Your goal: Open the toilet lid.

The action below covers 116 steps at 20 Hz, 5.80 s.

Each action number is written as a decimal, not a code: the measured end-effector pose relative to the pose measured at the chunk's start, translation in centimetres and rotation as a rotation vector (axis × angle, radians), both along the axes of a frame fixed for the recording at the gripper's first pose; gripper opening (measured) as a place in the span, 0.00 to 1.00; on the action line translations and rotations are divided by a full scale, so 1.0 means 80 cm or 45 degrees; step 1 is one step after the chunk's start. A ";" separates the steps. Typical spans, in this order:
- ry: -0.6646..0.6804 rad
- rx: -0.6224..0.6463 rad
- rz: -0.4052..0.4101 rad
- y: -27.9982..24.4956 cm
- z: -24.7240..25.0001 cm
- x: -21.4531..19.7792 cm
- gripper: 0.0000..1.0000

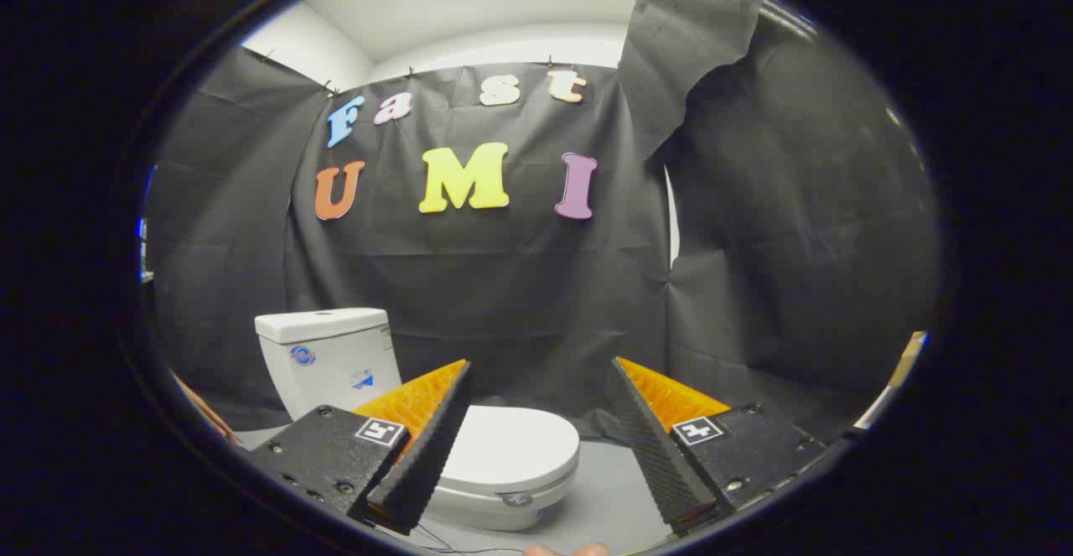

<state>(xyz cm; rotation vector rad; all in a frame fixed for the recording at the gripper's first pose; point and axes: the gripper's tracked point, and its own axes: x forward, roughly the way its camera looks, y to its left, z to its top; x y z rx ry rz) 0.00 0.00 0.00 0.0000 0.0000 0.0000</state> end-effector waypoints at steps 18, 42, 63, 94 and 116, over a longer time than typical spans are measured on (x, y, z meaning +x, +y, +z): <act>0.146 0.065 -0.008 0.010 -0.038 0.006 1.00; 0.886 0.519 -0.032 0.076 -0.258 0.034 1.00; 1.140 1.104 -0.220 0.032 -0.365 0.082 0.96; 1.223 1.443 -0.280 0.016 -0.410 0.121 0.25; 1.097 1.334 -0.163 0.032 -0.317 0.131 0.13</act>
